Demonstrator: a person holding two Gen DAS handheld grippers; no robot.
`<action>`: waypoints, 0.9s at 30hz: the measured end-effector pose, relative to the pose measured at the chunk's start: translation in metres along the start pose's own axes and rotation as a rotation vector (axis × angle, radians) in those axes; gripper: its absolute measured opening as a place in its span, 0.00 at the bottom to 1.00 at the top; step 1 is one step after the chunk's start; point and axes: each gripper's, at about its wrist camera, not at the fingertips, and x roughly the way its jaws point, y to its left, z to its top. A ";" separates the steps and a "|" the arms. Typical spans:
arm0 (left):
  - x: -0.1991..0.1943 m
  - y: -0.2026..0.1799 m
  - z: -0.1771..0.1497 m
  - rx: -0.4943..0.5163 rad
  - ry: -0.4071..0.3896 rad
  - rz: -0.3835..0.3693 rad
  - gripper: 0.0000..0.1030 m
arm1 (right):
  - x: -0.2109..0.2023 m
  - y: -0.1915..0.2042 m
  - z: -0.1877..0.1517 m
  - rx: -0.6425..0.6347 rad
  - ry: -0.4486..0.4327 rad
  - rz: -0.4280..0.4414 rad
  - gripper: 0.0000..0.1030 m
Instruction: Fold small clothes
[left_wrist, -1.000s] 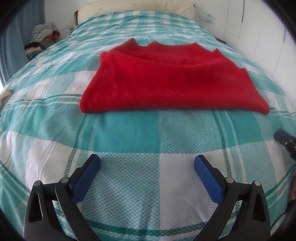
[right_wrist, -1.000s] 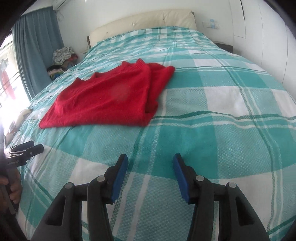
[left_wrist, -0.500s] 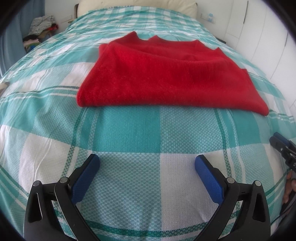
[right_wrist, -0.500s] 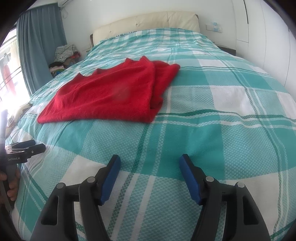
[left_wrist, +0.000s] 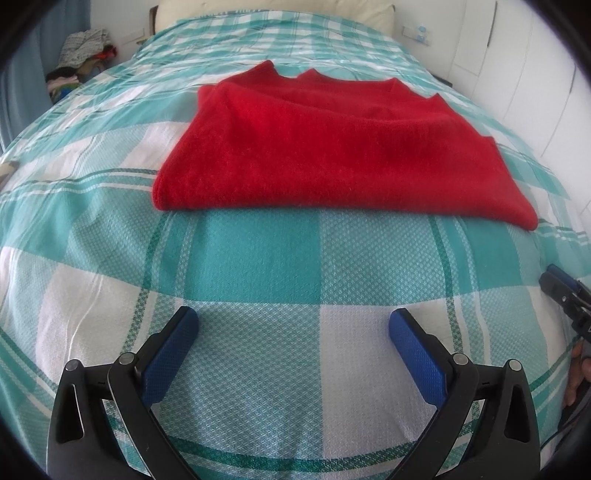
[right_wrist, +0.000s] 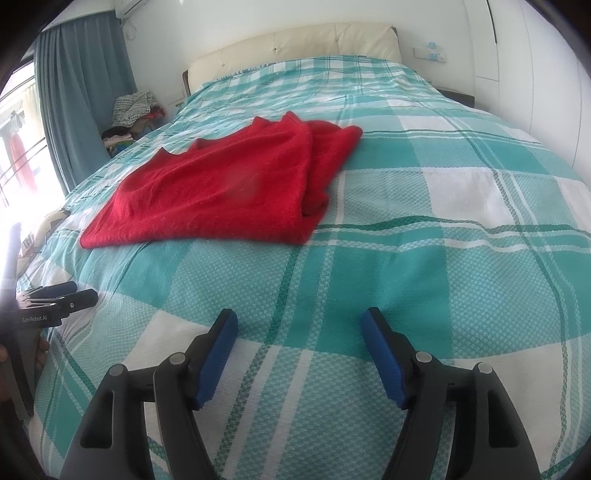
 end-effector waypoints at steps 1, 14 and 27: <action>0.000 0.000 0.000 0.001 0.000 0.002 1.00 | 0.000 0.000 0.000 0.000 0.000 0.000 0.68; 0.000 0.000 0.000 0.001 0.001 0.002 1.00 | 0.000 0.001 -0.001 0.000 0.000 0.004 0.70; 0.000 0.001 0.000 0.001 0.001 0.001 1.00 | -0.001 0.001 -0.001 0.002 -0.001 0.009 0.70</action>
